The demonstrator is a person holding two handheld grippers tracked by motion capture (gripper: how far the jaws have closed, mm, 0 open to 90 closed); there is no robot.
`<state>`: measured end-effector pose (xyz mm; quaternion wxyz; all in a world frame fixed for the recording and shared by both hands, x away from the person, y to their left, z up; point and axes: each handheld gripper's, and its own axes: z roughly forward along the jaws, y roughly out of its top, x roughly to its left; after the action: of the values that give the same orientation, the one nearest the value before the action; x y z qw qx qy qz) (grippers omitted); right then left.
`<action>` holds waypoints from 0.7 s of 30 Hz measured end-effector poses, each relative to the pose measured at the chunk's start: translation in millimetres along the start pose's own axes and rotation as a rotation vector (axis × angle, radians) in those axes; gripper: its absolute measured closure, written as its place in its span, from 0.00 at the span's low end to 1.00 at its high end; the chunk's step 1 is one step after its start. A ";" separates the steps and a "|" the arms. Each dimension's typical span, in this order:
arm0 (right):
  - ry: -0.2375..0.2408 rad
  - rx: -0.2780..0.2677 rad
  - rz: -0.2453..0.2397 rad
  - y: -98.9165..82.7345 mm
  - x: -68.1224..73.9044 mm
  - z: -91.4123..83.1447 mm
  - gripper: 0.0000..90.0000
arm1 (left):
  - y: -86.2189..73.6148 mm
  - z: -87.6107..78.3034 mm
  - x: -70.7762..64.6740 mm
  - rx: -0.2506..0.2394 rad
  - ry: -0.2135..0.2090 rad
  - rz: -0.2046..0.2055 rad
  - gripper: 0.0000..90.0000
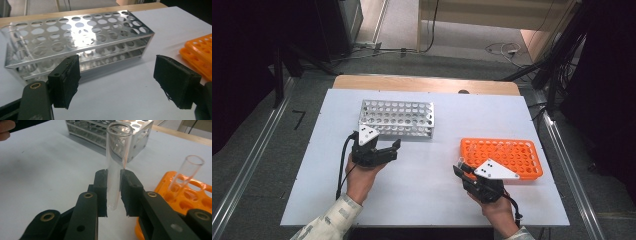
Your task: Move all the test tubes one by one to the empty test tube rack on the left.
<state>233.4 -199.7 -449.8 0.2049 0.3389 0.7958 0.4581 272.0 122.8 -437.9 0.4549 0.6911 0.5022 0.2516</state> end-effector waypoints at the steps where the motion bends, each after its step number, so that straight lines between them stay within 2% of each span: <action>1: 0.003 0.000 -0.005 0.4 1.1 1.9 0.81 | 0.1 0.0 -3.3 -0.002 -0.009 0.005 0.24; 11: 0.026 0.019 -0.018 8.2 9.8 24.7 0.81 | -1.2 0.3 -30.4 0.002 -0.092 0.070 0.24; 16: 0.035 0.021 -0.021 14.8 14.2 39.8 0.81 | -1.7 0.1 -37.8 -0.001 -0.128 0.096 0.24; 21: 0.044 0.029 -0.027 20.7 20.4 54.9 0.81 | -1.5 -1.5 -42.6 -0.007 -0.156 0.103 0.24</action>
<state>261.6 -145.2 -459.4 0.1886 0.3209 0.8112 0.4510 254.4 84.2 -433.9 0.4814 0.7319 0.4281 0.2221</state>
